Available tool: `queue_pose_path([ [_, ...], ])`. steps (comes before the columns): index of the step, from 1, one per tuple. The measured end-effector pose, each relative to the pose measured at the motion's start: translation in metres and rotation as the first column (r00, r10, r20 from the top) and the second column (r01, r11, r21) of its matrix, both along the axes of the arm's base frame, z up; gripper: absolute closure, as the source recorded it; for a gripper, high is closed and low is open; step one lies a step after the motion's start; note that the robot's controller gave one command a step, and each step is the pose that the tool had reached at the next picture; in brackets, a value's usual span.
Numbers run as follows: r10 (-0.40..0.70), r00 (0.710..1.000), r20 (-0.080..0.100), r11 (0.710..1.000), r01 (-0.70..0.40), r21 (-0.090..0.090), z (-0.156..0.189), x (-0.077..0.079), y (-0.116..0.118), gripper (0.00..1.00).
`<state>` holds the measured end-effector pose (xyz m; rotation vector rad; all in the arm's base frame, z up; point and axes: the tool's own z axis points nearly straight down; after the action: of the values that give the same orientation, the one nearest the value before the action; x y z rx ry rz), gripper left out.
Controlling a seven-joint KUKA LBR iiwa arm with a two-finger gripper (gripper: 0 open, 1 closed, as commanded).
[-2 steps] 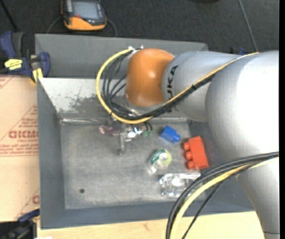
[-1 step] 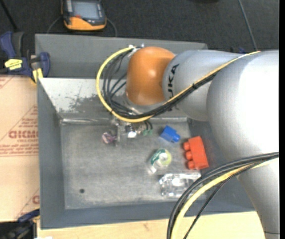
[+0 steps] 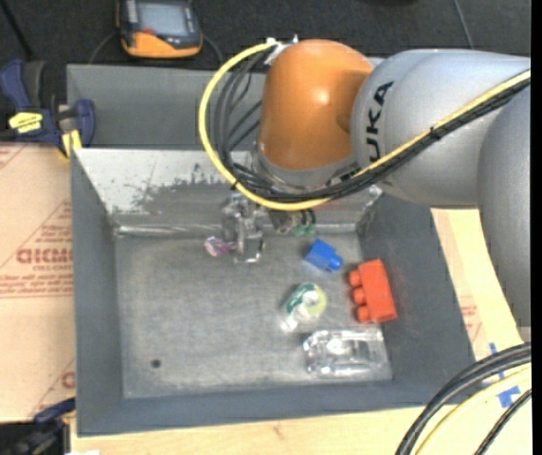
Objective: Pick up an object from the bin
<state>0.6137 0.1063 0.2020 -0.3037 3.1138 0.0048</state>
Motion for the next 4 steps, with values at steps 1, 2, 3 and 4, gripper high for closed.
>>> queue_pose_path([
  [1, -0.001, 1.0, -0.009, 1.0, 0.001, -0.001, -0.005, -0.001, 0.0, 0.0],
  [2, 0.228, 0.974, -0.016, 0.974, -0.228, -0.006, -0.093, -0.086, -0.027, 0.0],
  [3, 0.176, 0.984, -0.013, 0.984, -0.176, -0.002, -0.134, -0.076, -0.023, 0.0],
  [4, 0.175, 0.984, -0.01, 0.985, -0.175, -0.002, -0.131, -0.075, -0.023, 1.0],
])
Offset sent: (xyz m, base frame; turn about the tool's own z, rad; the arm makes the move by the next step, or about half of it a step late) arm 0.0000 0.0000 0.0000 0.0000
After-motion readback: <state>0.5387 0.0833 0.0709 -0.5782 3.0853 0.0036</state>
